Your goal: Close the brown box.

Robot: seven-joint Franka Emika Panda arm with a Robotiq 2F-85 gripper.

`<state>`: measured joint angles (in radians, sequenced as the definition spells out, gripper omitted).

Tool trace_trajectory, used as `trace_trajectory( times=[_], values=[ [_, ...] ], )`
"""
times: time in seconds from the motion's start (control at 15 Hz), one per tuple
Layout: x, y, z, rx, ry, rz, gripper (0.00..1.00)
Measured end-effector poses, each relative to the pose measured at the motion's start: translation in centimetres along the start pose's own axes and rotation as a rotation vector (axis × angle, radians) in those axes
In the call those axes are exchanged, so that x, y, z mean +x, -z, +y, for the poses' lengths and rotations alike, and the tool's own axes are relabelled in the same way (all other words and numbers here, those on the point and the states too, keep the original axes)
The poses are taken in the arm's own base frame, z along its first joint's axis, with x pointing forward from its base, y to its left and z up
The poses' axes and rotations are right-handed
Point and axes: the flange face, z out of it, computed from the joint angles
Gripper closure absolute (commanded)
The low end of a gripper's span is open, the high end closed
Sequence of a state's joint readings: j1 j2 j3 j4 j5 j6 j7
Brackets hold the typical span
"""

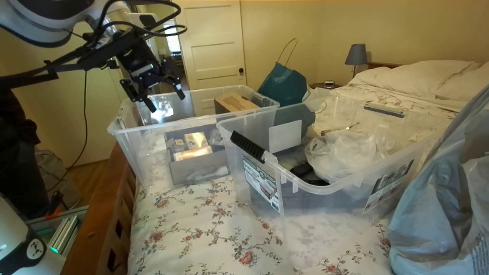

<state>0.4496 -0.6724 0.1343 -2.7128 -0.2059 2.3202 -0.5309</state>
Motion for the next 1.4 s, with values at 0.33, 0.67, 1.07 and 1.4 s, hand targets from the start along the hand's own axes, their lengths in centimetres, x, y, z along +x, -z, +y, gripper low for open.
trace_trajectory(
  times=[0.33,0.67,1.07,1.4],
  values=[
    [5.3,1.6,-1.0,-0.132,0.126,0.249,0.00],
    [11.1,-2.6,-3.9,-0.142,0.369,0.362,0.00],
    [15.4,-5.7,2.2,-0.325,0.613,0.312,0.00],
    [17.1,-5.8,3.3,-0.398,0.662,0.283,0.00]
  ],
)
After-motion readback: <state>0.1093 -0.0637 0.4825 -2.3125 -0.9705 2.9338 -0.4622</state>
